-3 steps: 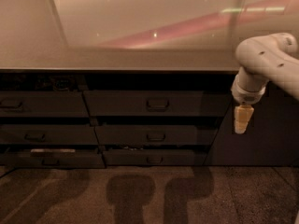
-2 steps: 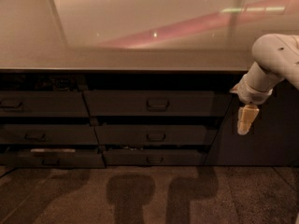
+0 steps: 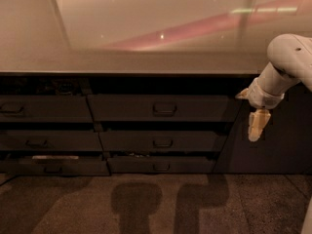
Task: Open top drawer
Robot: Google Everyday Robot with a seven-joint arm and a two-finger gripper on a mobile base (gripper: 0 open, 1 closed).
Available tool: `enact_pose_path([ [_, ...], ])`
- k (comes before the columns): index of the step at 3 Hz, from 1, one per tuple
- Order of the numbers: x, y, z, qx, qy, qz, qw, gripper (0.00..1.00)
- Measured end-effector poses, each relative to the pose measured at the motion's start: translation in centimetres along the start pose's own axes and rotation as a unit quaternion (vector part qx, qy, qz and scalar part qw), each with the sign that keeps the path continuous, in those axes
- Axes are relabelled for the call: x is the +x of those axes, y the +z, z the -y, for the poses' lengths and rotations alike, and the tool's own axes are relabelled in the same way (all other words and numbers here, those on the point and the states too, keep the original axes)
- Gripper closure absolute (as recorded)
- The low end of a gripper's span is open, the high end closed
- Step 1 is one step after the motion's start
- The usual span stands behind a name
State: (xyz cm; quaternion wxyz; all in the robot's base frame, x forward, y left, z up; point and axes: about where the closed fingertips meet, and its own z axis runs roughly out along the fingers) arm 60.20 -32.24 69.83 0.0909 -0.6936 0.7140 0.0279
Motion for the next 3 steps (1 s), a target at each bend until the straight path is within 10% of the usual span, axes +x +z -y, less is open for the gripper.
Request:
enact_pose_path([
  [3,-3.1,1.6,4.6,-0.008,0.005,-0.003,0.9999,0.0],
])
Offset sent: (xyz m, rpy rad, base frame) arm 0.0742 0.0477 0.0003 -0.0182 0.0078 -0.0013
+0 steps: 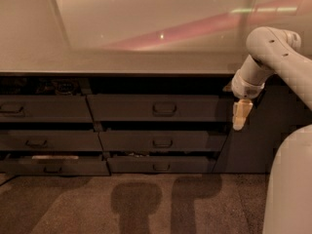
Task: Open top drawer
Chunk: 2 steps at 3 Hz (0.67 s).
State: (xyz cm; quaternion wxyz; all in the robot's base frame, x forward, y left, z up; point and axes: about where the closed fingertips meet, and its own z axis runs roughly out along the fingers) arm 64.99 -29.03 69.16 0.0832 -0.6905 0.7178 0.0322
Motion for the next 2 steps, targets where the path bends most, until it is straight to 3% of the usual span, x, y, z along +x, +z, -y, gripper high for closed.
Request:
enact_pose_path([
  [2,0.33,0.32,-0.14,-0.005,0.006,-0.004,1.0,0.0],
])
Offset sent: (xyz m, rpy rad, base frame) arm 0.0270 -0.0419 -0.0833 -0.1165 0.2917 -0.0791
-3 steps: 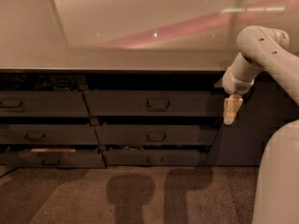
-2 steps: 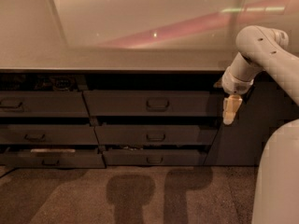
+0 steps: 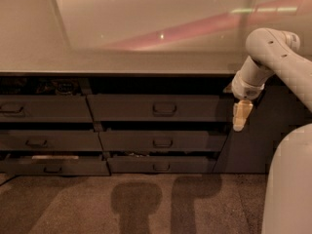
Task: Open top drawer
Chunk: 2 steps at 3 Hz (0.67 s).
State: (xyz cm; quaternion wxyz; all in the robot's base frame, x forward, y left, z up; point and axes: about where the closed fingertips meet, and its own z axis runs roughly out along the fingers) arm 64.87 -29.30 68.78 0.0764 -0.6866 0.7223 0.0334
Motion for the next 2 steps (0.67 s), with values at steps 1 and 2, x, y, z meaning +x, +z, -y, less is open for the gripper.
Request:
enact_pose_path([
  [1,-0.86,1.8,-2.55,0.005,-0.024,-0.005,0.9997,0.0],
  [2,-0.87,1.8,-2.55,0.005,-0.024,-0.005,0.9997,0.0],
])
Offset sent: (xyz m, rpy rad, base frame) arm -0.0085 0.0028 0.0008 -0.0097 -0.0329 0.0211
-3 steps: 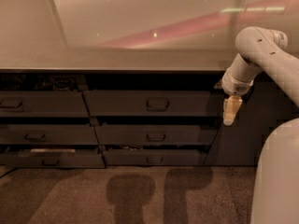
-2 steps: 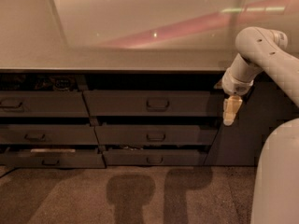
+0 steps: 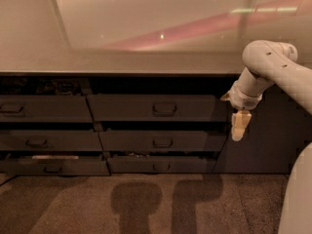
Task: Open top drawer
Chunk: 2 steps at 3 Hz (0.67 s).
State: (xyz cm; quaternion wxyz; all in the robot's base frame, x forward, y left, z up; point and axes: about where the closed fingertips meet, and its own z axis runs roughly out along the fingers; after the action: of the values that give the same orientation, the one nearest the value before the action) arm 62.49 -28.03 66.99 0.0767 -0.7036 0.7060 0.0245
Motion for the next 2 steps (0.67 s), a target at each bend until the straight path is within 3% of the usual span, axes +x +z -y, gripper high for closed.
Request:
enact_pose_path([
  [1,-0.1,-0.2,0.4,0.023,0.001,-0.02,0.9995,0.0],
  [2,0.0,0.7,-1.8,0.084,-0.027,-0.036,0.9955,0.0],
])
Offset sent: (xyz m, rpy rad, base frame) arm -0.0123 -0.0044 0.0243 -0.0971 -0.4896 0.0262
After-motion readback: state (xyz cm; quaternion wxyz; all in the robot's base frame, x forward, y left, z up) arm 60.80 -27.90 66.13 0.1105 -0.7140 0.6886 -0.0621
